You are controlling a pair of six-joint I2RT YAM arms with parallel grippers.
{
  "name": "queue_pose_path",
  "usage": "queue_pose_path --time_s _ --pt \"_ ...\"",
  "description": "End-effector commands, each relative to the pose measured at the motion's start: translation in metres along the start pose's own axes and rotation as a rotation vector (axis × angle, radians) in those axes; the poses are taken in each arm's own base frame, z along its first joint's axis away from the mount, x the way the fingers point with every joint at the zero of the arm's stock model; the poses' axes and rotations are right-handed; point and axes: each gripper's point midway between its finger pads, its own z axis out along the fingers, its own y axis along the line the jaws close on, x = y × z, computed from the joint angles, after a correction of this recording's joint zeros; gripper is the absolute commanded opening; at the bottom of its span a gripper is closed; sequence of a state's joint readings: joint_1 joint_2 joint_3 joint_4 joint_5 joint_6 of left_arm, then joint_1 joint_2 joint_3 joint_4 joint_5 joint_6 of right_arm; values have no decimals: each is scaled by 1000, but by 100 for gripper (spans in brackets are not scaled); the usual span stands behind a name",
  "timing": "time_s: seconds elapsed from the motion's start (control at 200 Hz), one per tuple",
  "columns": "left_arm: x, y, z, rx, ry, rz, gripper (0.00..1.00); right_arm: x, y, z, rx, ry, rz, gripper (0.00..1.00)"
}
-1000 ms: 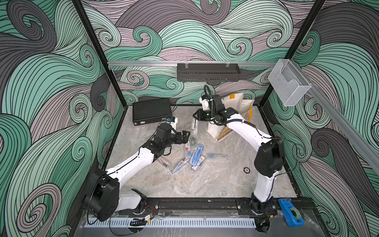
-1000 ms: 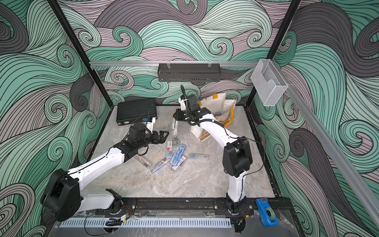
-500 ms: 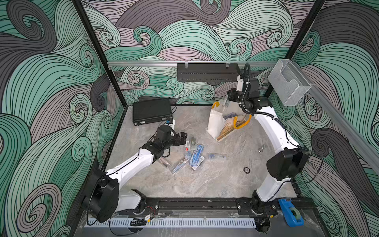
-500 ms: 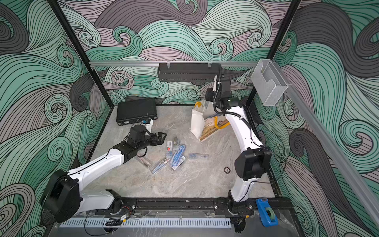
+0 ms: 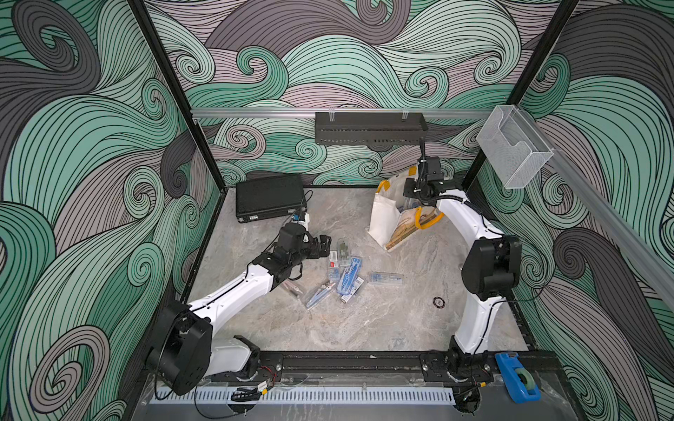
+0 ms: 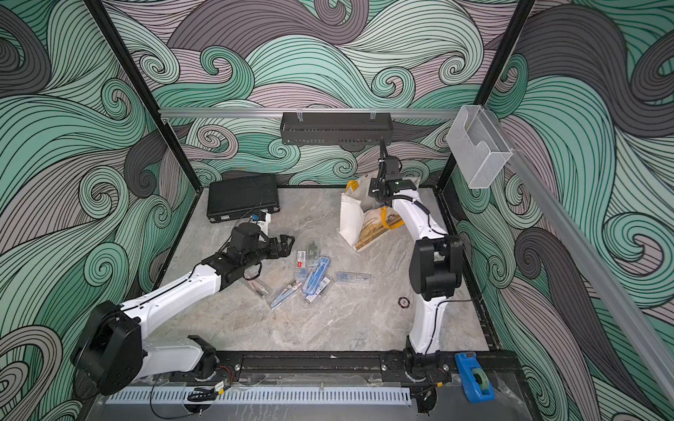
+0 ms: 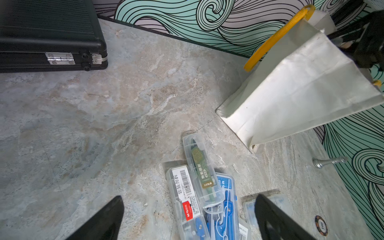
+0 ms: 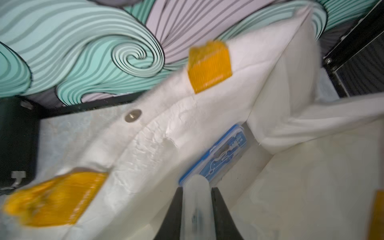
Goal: Put the compass set into the canvas bag
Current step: Place the compass set in the canvas bag.
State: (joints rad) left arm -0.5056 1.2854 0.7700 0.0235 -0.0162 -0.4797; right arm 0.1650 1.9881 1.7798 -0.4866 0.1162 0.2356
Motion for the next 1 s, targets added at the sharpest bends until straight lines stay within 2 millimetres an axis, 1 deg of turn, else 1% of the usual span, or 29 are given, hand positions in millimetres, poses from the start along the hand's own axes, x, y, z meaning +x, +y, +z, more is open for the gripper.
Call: queue_pose_path --time_s 0.0,0.105,0.215,0.295,0.461,0.666,0.856,0.901,0.952,0.997 --pt "-2 5 1 -20 -14 -16 98 15 -3 14 22 41 -39 4" --pt "0 8 1 -37 -7 -22 98 25 -4 26 30 70 -49 4" --pt "2 11 1 -53 3 -34 98 30 -3 32 23 87 -50 7" --pt "4 14 1 -71 8 -39 98 28 -2 32 13 85 -47 13" --pt "7 20 1 -109 26 -54 98 17 5 23 -13 63 -50 24" --pt "12 34 -1 -194 56 -93 98 -1 13 1 -59 21 -74 37" --pt "20 53 -7 -316 91 -140 99 -14 22 -28 -122 -19 -96 48" --pt "22 65 -12 -391 95 -160 99 -18 26 -38 -139 -34 -100 49" --pt "24 79 -23 -498 111 -215 99 -21 30 -50 -157 -47 -109 50" --pt "25 84 -35 -562 137 -250 99 -23 37 -64 -179 -54 -132 50"
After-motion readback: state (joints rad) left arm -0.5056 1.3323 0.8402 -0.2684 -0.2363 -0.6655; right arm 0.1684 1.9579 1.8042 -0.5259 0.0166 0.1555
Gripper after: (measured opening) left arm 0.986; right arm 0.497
